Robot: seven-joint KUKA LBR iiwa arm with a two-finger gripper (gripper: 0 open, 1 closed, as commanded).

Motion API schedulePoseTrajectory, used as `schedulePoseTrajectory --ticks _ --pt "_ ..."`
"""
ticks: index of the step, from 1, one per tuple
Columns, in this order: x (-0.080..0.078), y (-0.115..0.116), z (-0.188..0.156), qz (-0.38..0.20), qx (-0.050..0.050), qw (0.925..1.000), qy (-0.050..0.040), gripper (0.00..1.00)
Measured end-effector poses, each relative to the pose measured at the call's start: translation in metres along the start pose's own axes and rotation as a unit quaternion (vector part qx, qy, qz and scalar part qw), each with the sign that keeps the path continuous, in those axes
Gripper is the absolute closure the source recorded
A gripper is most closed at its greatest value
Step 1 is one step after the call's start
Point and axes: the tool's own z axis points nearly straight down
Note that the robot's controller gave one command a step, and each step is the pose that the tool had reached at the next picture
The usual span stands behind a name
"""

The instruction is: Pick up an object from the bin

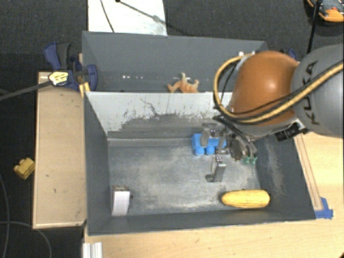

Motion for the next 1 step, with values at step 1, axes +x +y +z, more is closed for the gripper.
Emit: schedulePoseTrajectory --ticks 1 --pt "-0.0015 -0.0002 -0.0046 0.001 0.0 1.0 -0.0043 0.0"
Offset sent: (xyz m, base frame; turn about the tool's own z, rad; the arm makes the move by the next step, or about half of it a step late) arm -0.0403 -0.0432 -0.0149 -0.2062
